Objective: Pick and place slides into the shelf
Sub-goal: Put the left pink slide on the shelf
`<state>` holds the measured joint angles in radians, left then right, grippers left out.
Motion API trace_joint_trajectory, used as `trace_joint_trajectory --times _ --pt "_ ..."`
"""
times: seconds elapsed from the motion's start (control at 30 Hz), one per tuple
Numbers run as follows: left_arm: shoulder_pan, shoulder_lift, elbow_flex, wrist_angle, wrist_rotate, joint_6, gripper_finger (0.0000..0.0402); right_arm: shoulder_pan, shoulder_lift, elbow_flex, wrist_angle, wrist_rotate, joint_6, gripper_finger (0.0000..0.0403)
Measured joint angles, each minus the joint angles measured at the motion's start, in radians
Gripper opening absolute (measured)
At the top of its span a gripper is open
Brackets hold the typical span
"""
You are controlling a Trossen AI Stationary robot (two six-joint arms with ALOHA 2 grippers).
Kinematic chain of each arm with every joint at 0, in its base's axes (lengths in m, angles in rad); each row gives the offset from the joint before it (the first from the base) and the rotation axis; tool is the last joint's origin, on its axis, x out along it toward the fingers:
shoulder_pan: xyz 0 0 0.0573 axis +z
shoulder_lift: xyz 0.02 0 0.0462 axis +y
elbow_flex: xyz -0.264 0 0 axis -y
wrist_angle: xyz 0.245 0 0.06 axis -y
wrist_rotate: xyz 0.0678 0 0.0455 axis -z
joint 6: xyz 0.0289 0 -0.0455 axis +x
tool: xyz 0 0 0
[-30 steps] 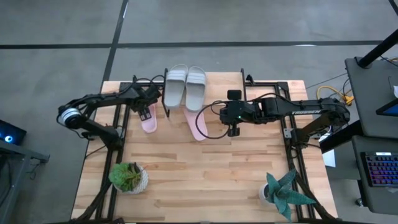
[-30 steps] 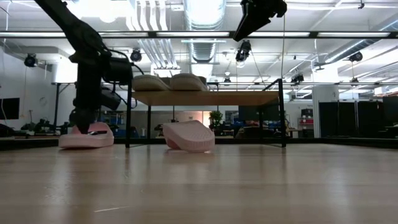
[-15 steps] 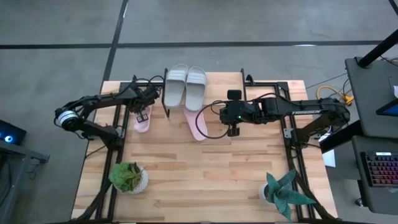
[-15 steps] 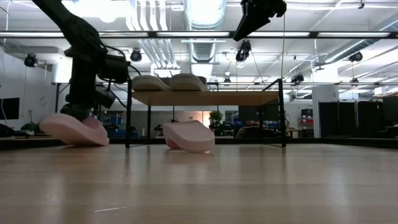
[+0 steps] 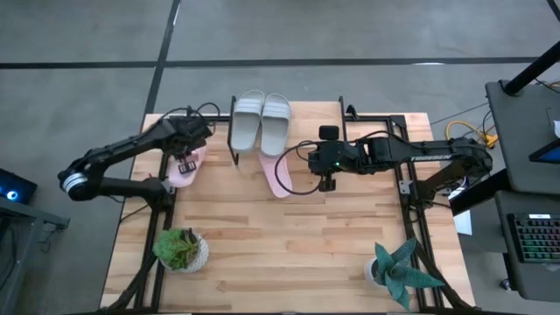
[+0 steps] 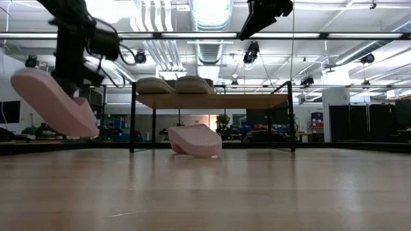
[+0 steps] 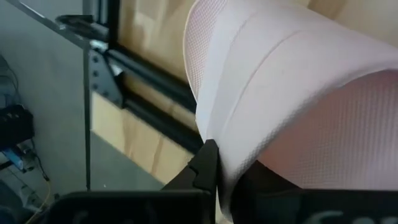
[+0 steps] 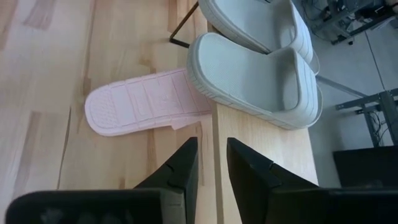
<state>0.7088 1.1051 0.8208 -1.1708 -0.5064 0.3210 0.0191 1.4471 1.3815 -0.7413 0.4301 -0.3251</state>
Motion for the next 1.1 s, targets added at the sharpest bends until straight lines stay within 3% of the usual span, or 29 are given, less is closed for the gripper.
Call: trace_joint_trajectory --times 0.23,0.47,0.63,0.8,0.93,1.1 --pt "-0.004 -0.118 0.15 -0.107 0.065 0.0 0.0001 0.0 0.0 0.0 0.026 0.0 -0.026 0.0066" --pt "-0.008 -0.213 0.285 -0.093 0.265 0.006 0.0 0.0 -0.007 0.0 0.071 -0.001 -0.07 0.0065" --pt "-0.017 -0.268 0.354 -0.086 0.295 0.009 0.0 0.0 -0.033 0.0 0.103 -0.002 -0.083 0.0065" --pt "-0.018 -0.325 0.369 0.036 0.55 0.04 0.0 0.0 -0.063 0.001 0.137 -0.058 -0.13 0.0063" --pt "-0.018 -0.359 0.348 0.171 0.783 0.061 0.0 0.0 -0.085 0.001 0.183 -0.233 -0.207 0.0065" --pt "-0.019 -0.384 0.33 0.312 0.999 0.062 0.0 0.001 -0.092 0.0 0.289 -0.415 -0.306 0.0062"
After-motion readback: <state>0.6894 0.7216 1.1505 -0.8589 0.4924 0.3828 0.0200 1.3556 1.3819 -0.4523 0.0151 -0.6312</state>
